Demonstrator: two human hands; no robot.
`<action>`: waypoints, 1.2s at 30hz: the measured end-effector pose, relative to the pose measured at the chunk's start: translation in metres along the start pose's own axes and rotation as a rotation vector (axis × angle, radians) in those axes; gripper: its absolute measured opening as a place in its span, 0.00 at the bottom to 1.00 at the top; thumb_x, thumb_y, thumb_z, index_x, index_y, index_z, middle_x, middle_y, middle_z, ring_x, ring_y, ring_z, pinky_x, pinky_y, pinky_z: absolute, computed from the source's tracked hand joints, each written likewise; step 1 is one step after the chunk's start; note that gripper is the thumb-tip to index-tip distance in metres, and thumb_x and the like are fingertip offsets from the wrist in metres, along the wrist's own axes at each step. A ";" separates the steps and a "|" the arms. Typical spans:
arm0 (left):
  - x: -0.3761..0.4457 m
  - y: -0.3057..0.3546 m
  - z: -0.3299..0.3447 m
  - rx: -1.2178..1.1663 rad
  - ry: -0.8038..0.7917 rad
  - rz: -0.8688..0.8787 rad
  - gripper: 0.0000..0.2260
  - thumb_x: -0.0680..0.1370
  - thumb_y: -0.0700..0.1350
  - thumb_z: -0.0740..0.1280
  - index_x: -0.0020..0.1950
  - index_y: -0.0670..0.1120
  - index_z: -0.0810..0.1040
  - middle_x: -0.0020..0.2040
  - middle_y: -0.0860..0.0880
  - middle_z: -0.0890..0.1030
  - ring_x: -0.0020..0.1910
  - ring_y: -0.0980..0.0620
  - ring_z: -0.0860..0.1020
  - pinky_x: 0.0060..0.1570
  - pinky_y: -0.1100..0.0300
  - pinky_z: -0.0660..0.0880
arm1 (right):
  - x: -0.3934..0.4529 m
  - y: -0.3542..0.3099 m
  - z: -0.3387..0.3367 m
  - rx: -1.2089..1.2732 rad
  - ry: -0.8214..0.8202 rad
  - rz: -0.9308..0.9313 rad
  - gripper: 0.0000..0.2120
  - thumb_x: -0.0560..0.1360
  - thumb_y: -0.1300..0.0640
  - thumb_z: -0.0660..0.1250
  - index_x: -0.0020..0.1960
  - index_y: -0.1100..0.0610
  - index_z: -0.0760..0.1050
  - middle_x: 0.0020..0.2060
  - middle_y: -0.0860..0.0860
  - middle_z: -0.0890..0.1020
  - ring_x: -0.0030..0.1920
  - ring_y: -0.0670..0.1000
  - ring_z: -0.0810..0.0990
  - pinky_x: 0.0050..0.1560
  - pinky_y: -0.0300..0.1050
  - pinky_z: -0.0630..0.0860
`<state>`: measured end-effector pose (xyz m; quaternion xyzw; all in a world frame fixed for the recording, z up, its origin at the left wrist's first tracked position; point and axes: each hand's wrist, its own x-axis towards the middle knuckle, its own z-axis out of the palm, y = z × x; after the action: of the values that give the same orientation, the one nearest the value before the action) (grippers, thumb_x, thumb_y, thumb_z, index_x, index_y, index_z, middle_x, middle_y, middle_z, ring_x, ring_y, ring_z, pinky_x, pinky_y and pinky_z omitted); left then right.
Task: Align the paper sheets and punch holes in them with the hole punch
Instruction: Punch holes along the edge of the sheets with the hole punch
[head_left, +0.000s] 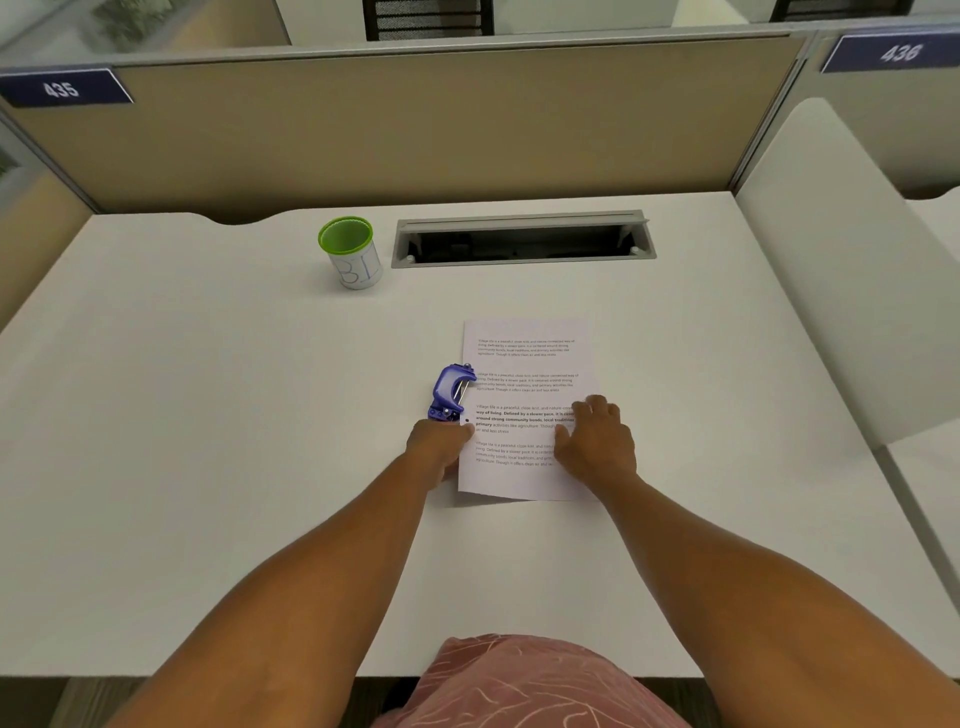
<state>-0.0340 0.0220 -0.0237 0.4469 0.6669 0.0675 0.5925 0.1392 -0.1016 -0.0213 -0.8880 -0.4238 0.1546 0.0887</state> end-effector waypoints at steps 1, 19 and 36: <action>0.002 -0.001 0.001 -0.002 -0.002 0.006 0.11 0.75 0.44 0.72 0.56 0.42 0.79 0.54 0.43 0.84 0.51 0.43 0.83 0.55 0.46 0.80 | 0.001 0.000 -0.001 0.040 0.016 0.042 0.21 0.77 0.49 0.60 0.66 0.59 0.70 0.67 0.55 0.70 0.66 0.57 0.67 0.61 0.53 0.71; -0.005 0.009 -0.017 0.107 -0.120 -0.108 0.12 0.78 0.51 0.69 0.51 0.42 0.79 0.38 0.48 0.81 0.25 0.55 0.77 0.23 0.66 0.70 | 0.031 0.014 -0.024 0.679 -0.081 0.523 0.11 0.74 0.59 0.64 0.53 0.62 0.79 0.52 0.57 0.82 0.51 0.59 0.79 0.50 0.46 0.76; 0.019 0.041 -0.027 0.381 0.150 0.257 0.16 0.79 0.51 0.63 0.33 0.48 0.75 0.31 0.51 0.77 0.32 0.51 0.74 0.36 0.59 0.68 | 0.038 0.009 -0.021 0.744 -0.094 0.548 0.11 0.70 0.65 0.60 0.30 0.58 0.66 0.27 0.52 0.70 0.33 0.55 0.69 0.29 0.40 0.62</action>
<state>-0.0336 0.0708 -0.0039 0.6255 0.6474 0.0485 0.4328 0.1760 -0.0783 -0.0118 -0.8672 -0.0930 0.3539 0.3377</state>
